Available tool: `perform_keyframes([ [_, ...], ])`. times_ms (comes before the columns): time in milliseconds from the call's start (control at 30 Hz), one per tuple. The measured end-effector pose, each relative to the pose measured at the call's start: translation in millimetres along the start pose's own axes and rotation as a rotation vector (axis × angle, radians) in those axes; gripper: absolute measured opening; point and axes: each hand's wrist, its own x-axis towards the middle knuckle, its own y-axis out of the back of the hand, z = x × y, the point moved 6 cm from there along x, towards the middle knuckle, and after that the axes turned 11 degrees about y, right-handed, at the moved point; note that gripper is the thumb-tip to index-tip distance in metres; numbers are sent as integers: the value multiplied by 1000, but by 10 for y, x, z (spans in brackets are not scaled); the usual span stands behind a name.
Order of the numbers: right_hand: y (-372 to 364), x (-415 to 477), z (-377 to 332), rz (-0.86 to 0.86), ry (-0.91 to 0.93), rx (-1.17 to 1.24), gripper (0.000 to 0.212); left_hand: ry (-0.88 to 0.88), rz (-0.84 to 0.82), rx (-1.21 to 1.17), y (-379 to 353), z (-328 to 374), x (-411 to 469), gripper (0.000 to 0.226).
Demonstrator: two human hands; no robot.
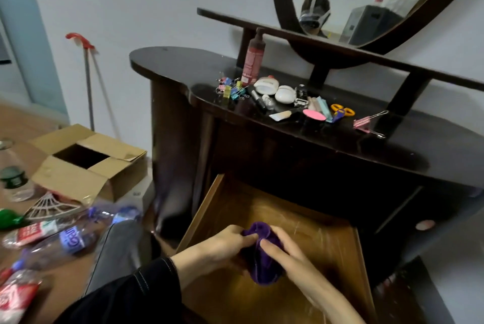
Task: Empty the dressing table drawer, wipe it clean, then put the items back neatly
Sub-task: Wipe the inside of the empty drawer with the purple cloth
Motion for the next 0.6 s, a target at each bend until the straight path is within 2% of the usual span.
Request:
perform_keyframes([
  [133,-146,179,210,109,78,-75,44,27,90,-12,120,8,91,36],
  [200,-129,258,255,199,128,-107,36,57,44,-42,136,17,128,56],
  [267,-83,388,298,200,152,-153,34,20,93,94,274,82,128,76],
  [300,-40,471,329,192,165,-199,35,-68,193,269,404,163,119,76],
  [367,59,664,420,185,172,-322,39,-326,535,592,736,364,33,60],
  [433,146,883,534,212,149,-406,39,-495,860,635,1074,460,-92,40],
  [467,183,1006,593,233,130,-441,34,-519,963,598,1210,461,-106,35],
  [533,194,1282,684,252,104,-549,26,-447,996,508,1386,414,31,37],
  [600,142,1577,729,260,106,-705,32,-310,896,490,1407,307,284,44],
])
